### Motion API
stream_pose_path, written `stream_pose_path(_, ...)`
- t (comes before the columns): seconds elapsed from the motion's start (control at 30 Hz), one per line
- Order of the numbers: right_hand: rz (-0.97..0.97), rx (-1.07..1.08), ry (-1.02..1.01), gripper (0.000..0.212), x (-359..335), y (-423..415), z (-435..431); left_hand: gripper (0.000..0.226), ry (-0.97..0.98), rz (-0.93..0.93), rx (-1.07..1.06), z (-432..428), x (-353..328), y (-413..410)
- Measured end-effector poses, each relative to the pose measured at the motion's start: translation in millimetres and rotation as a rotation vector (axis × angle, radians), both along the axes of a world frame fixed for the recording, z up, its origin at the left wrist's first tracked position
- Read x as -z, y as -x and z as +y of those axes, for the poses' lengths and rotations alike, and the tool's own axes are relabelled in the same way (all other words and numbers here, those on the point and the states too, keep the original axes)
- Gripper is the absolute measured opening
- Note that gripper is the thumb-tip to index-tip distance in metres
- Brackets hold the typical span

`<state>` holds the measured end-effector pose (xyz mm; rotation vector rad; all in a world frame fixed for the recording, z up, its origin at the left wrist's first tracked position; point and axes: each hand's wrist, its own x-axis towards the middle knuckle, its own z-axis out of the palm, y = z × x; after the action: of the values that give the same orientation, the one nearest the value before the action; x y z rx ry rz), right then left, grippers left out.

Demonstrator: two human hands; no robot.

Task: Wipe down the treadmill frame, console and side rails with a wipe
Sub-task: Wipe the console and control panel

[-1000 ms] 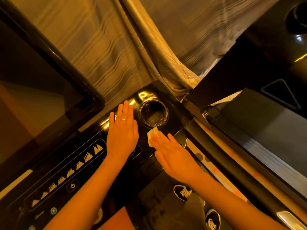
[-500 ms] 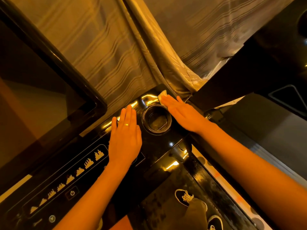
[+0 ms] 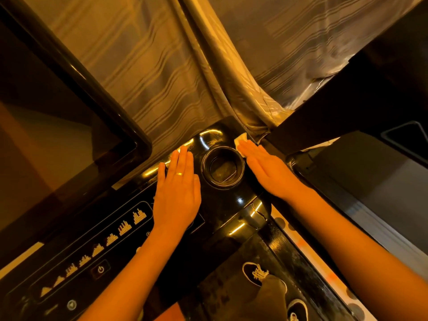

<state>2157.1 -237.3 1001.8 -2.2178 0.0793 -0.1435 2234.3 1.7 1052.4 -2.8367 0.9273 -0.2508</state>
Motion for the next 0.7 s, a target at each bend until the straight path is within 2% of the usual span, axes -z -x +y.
stream_pose_path(0.1,-0.008,-0.007,-0.011,0.048,7.1,-3.3,-3.5,0.060,0.004,0.007,-0.003,0.0,0.3,-0.3)
stream_pose_path(0.3,-0.090,-0.008,-0.053,0.044,22.3,47.8,-6.6,0.059,0.020,0.010,-0.004,-0.2,1.6,-1.7)
stream_pose_path(0.47,-0.065,-0.012,0.030,0.050,-8.0,-29.0,-11.6,0.059,0.002,0.013,-0.006,-0.9,-0.7,-0.7)
stream_pose_path(0.57,-0.099,-0.001,0.047,0.043,-23.0,-74.3,-15.5,0.059,-0.012,0.013,-0.011,-1.0,-0.7,-1.4)
stream_pose_path(0.7,-0.131,-0.004,0.079,0.044,-16.7,-72.0,-22.5,0.059,-0.020,-0.004,-0.007,-0.8,-0.8,-0.8)
